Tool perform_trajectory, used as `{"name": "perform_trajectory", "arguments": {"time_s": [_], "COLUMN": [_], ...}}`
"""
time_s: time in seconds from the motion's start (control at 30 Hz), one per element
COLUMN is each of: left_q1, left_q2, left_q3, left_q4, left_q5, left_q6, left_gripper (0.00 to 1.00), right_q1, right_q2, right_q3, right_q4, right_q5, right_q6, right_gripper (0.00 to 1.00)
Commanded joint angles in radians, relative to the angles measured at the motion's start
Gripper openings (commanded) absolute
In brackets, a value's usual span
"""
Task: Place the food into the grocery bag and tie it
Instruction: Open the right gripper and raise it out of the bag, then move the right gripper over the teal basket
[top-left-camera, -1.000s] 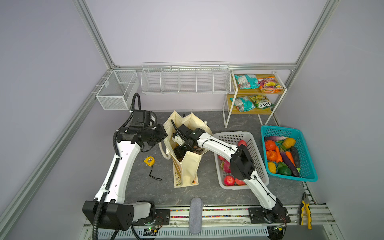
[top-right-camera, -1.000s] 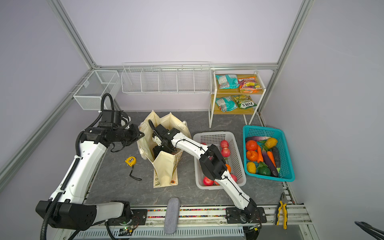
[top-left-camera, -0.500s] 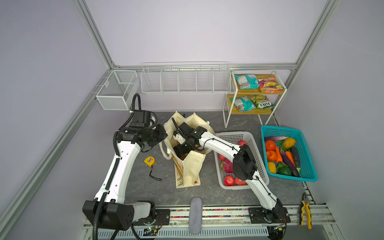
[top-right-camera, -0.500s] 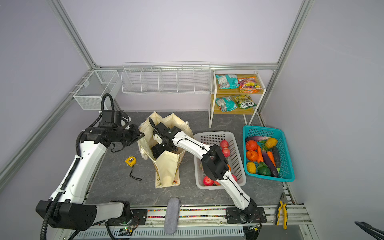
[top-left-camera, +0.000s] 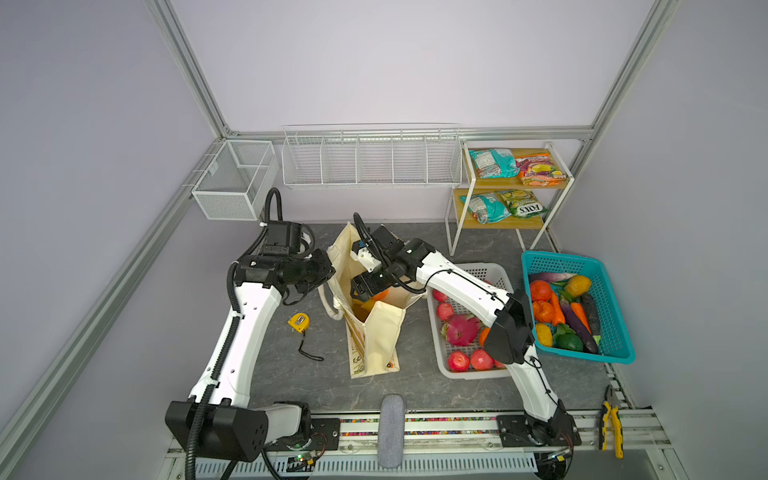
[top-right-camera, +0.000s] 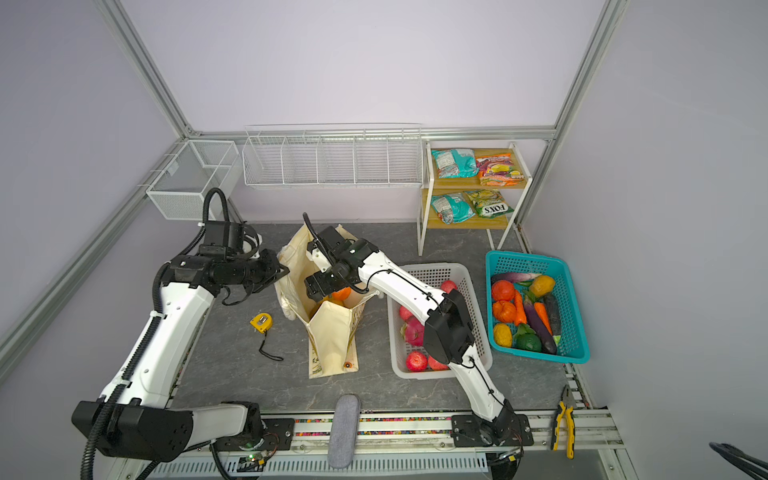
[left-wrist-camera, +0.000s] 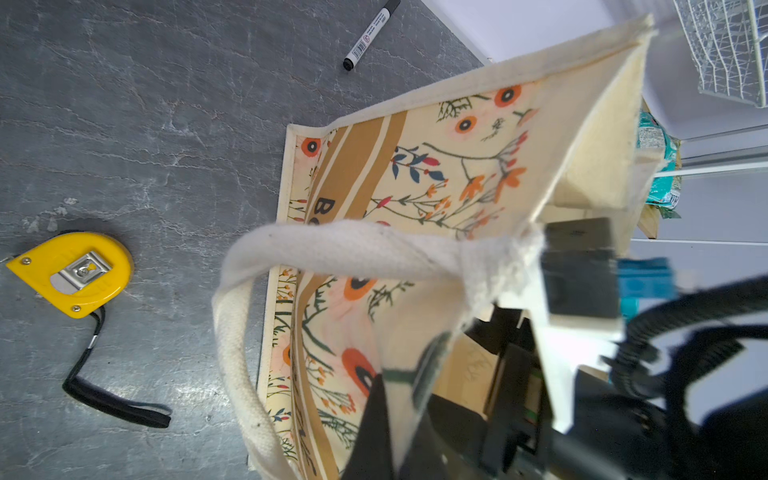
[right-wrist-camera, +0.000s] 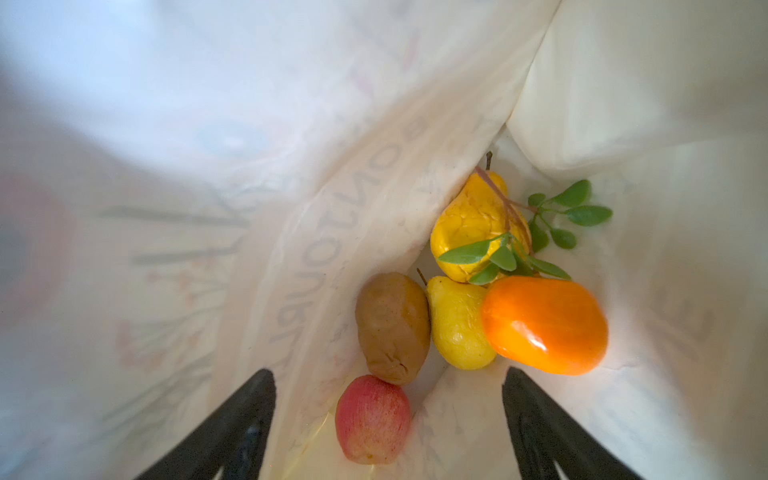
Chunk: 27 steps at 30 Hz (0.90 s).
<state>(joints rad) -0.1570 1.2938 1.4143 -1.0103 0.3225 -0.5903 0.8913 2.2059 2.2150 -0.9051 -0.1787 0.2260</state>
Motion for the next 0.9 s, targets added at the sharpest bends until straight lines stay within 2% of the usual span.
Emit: {"name": "perform_trajectory", "arguments": {"time_s": [0.0,0.23,0.4,0.63,0.87], "left_q1": [0.005,0.005,0.005,0.005,0.005], "left_q2": [-0.028,-0.027,-0.022,-0.023,-0.021], "left_q3": [-0.010,-0.014,-0.014,-0.016,-0.017], "left_q4": [0.014,0.027,0.034,0.048,0.045], "left_q5": [0.007,0.007,0.004,0.007,0.007], "left_q6": [-0.005,-0.013,-0.018,-0.028,-0.024], "left_gripper": [0.00,0.00,0.00,0.00,0.00], "right_q1": [-0.012,-0.039,-0.091,-0.205,-0.411], "right_q2": [-0.077,-0.191,-0.310,-0.529,-0.706], "right_q3": [-0.009,-0.020,-0.098,-0.338,-0.591], "right_q4": [0.004,0.047,0.133,0.283,0.315], "right_q5": [0.007,0.068,0.120,0.278,0.424], "right_q6": [-0.050,-0.066,-0.039,-0.007,0.103], "right_gripper": [0.88,0.88,0.88,0.88,0.88]}}
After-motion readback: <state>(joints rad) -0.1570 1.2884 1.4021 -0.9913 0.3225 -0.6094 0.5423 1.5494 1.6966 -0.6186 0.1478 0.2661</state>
